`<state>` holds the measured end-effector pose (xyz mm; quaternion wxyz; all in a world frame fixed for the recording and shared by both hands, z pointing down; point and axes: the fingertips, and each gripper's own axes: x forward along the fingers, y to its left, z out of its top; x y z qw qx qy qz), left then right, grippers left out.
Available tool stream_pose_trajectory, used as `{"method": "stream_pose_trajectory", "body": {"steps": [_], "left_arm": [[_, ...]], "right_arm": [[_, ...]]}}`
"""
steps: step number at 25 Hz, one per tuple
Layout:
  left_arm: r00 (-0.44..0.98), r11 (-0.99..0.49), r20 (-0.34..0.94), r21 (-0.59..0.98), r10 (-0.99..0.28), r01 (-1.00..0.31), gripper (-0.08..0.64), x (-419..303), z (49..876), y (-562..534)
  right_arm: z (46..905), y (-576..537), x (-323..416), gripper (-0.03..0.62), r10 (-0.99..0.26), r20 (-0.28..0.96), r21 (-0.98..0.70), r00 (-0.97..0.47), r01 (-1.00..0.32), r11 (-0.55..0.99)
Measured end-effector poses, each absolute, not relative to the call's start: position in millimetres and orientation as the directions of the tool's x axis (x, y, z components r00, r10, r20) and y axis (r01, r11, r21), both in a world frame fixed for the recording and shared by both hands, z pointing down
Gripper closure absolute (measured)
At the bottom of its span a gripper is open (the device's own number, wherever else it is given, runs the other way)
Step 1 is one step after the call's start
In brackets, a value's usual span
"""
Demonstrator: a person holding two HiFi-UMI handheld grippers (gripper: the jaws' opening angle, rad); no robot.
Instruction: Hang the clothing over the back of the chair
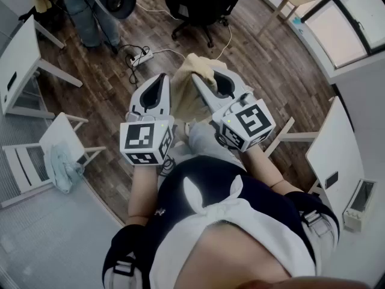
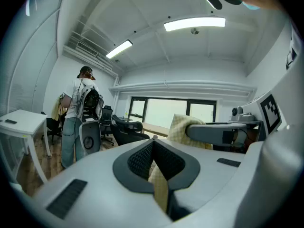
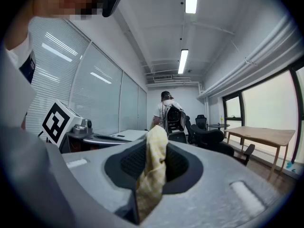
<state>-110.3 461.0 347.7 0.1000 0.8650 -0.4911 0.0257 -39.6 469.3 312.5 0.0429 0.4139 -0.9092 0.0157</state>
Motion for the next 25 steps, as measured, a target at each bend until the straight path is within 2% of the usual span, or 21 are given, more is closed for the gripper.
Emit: {"method": "stream_pose_trajectory", "body": {"steps": [25], "left_arm": [[0.52,-0.507,0.174,0.114,-0.836,-0.854,0.554,-82.3,351.0,283.2]], "right_arm": [[319.0,290.9,-23.8,0.515,-0.711,0.072,-0.05,-0.699,-0.715,0.698]]}}
